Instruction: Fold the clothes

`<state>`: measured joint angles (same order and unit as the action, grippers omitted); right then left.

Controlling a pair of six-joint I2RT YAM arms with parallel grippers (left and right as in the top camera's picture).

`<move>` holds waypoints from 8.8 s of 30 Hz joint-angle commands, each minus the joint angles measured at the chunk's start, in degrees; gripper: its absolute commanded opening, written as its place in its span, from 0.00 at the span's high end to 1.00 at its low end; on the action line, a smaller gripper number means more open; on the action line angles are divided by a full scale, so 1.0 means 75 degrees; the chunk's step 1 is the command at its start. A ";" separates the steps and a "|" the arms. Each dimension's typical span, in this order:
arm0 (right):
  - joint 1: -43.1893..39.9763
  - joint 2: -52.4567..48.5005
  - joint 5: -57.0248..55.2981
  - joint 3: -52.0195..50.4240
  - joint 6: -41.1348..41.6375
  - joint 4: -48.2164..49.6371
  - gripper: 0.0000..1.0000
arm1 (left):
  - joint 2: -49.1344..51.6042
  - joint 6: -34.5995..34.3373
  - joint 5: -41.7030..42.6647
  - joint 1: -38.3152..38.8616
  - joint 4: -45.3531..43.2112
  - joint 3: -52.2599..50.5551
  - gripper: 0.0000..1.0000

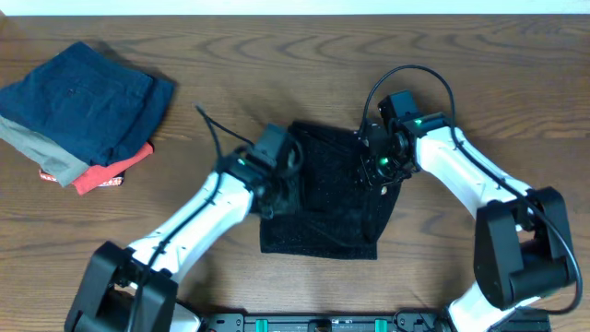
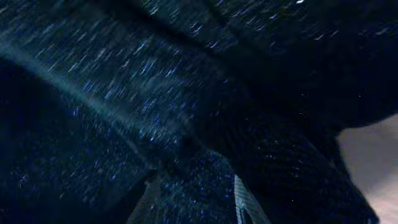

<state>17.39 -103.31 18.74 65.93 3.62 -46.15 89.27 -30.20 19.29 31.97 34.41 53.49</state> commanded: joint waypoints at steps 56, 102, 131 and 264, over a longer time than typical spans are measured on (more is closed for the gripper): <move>0.1020 0.1915 -0.1673 -0.3299 0.3579 0.1029 0.48 | 0.2486 -0.0207 0.0399 -0.1008 -0.4934 -0.0061 0.36; 0.0274 0.1947 -0.2690 -0.3142 0.3127 0.1008 0.24 | 0.2856 0.0061 0.1466 -0.1145 -0.5403 -0.0012 0.93; -0.0172 0.3360 -0.2629 -0.1142 0.2597 -0.1338 0.19 | 0.0997 0.3162 -0.1865 -0.7665 -0.2734 0.4843 0.94; -0.2358 1.3274 -0.1714 -0.6522 0.0848 0.3016 0.01 | -0.9923 0.2506 -0.2095 -0.3780 0.3174 -0.0274 0.02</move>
<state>-0.84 -7.62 5.02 22.46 11.18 -27.40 15.00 -11.94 4.05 3.60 58.26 51.75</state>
